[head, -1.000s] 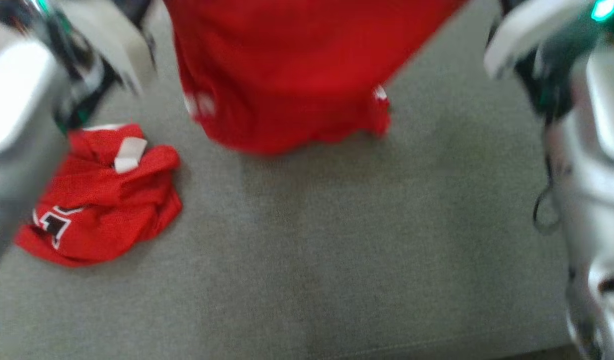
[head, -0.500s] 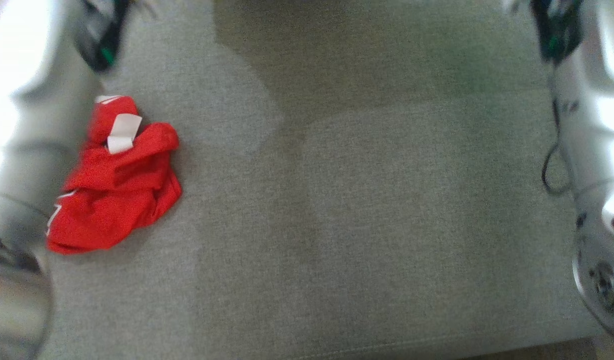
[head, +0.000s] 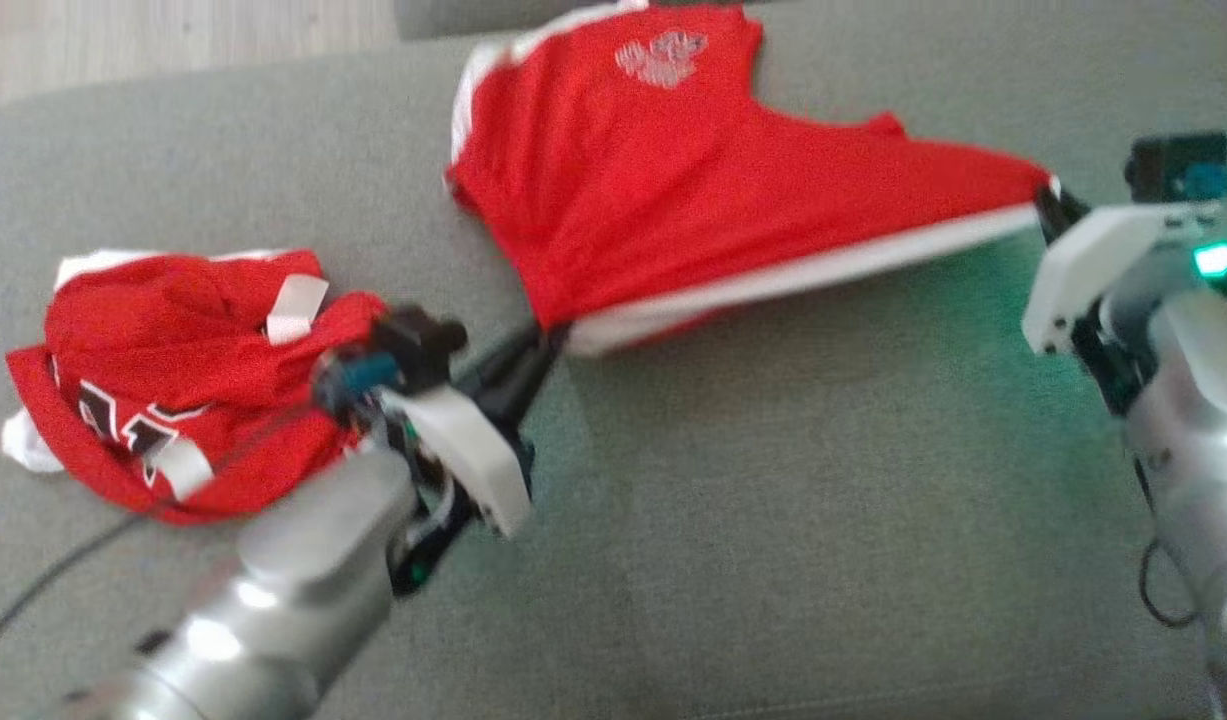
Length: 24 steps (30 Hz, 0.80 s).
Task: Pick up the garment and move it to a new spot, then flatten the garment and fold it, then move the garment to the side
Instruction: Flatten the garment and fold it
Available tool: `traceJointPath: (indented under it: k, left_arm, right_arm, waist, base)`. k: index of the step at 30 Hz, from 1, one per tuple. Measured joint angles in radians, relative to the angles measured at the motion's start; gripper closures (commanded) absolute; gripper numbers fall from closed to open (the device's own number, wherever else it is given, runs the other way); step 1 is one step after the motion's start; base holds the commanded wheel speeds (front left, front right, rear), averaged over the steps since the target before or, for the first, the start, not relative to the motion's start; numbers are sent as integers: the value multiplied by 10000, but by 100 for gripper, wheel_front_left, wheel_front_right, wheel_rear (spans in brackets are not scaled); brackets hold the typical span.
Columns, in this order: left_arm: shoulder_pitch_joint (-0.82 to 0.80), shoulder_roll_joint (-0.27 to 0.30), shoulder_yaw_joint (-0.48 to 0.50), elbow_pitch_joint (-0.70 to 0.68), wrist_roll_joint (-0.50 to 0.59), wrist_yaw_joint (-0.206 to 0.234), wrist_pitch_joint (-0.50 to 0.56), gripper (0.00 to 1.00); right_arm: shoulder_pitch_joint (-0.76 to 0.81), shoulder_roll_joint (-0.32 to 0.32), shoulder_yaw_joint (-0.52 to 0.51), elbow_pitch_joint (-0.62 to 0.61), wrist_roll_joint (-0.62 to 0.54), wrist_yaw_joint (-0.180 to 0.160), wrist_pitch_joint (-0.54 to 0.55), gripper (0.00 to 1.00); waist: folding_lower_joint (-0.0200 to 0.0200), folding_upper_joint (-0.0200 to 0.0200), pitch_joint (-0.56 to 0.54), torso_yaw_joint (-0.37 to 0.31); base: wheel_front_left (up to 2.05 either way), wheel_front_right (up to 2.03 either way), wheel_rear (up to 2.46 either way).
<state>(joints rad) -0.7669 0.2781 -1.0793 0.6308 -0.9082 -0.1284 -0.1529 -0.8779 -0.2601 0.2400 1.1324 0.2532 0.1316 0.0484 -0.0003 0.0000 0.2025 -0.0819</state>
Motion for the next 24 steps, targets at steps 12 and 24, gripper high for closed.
traceJointPath:
  k: [12, 24]
  left_arm:
    - [2207, -84, -594, -1772, -71, 1114, -201, 100]
    - [2574, 50, -479, -3227, -61, 2006, -261, 100]
  right_arm:
    - [2831, -1365, 253, -1923, 1820, 2, 1352, 100]
    - [4405, -1411, -2002, -5772, 1104, 2, 1812, 100]
  waist:
    - [0, 0, -1475, -458]
    - [3, 0, -1177, -391]
  base:
    - [0, 0, 0]
    - [0, 0, 0]
